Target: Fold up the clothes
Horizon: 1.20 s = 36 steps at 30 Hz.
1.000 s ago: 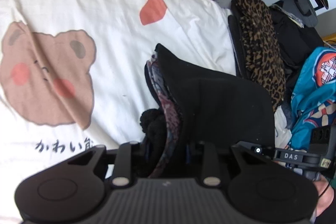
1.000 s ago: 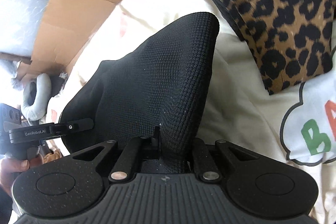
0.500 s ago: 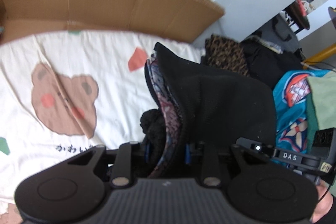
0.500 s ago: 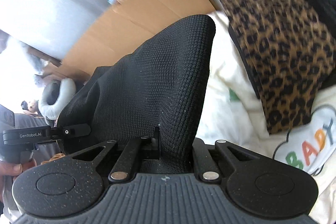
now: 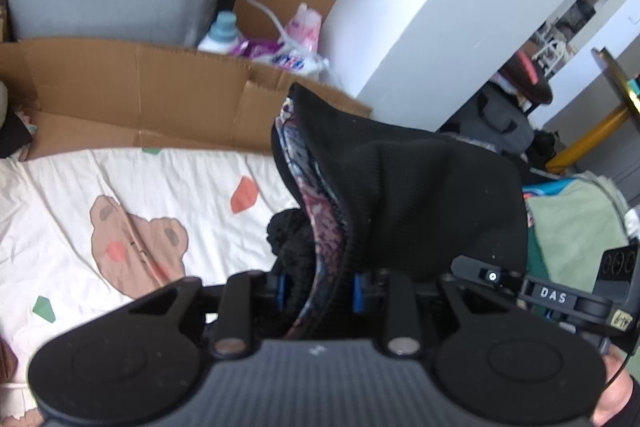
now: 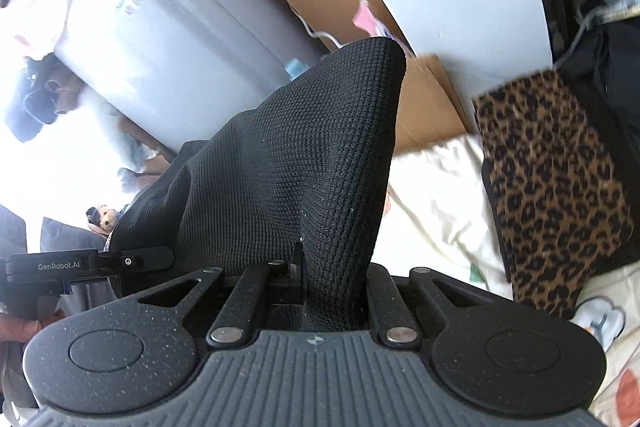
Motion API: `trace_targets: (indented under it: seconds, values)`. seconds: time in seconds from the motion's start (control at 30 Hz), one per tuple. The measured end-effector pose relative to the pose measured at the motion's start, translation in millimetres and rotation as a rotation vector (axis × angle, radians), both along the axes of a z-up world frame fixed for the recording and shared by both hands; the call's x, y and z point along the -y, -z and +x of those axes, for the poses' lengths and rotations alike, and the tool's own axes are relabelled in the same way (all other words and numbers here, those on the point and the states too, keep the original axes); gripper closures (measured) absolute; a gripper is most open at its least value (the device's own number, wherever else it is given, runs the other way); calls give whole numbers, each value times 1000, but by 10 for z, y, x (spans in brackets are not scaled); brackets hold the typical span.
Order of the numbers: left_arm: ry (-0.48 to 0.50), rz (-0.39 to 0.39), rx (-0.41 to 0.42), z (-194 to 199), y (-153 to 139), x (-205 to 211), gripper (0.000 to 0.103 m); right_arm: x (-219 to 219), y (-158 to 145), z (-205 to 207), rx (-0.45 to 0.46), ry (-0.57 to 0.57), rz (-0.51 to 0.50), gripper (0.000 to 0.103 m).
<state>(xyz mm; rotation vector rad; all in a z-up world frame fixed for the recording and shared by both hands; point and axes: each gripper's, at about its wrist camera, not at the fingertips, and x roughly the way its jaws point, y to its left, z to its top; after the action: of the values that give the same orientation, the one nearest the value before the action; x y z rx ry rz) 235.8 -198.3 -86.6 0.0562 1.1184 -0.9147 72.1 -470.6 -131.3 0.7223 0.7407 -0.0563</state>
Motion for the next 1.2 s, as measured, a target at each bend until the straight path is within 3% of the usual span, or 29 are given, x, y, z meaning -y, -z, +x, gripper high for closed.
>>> trace_targets:
  seconds: [0.3, 0.6, 0.97, 1.2]
  values:
    - [-33, -108, 18, -313, -458, -9, 72, 98, -695, -210, 48, 12, -75, 96]
    - [-28, -197, 6, -622, -672, 199, 72, 272, -1375, -496, 79, 38, -183, 96]
    - [0, -270, 22, -882, -1038, 492, 72, 498, -1965, -812, 98, 88, -265, 96]
    - [14, -306, 21, -933, -1101, 706, 72, 691, -2215, -870, 97, 100, -298, 96]
